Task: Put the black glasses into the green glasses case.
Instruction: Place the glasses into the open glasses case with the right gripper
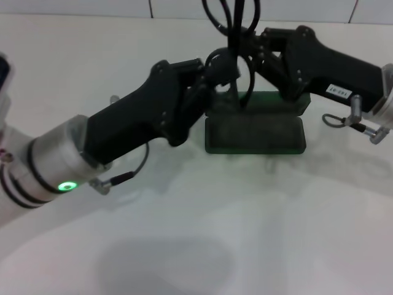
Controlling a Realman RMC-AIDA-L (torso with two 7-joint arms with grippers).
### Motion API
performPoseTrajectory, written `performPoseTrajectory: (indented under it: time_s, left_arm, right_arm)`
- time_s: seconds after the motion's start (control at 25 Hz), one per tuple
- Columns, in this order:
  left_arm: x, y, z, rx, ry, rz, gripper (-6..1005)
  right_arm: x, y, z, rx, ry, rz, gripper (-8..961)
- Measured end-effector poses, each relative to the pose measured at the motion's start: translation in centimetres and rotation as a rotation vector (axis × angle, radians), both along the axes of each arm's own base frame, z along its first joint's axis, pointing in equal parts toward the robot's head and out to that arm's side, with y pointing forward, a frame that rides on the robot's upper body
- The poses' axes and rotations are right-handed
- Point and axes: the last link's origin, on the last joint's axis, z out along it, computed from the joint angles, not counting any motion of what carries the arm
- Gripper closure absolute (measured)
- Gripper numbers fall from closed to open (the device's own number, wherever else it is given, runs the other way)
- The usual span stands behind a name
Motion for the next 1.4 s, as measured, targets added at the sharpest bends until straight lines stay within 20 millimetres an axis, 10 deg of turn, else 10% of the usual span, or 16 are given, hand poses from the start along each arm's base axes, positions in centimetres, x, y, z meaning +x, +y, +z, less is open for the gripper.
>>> performPoseTrajectory:
  time_s: [0.4, 0.96, 1.4]
  left_arm:
    - [-2.8, -2.9, 4.6, 0.002, 0.056, -0.171, 971]
    - [-5.1, -3.8, 5.2, 0.027, 0.054, -0.037, 970]
    - [-4.9, -3.7, 4.9, 0.025, 0.049, -0.039, 970]
  right_arm:
    - [-1.0, 1.7, -1.3, -0.012, -0.405, 0.101, 891]
    - [-8.9, 4.1, -1.2, 0.009, -1.31, 0.185, 892]
    - [-7.6, 4.3, -4.4, 0.09, -1.482, 0.237, 891]
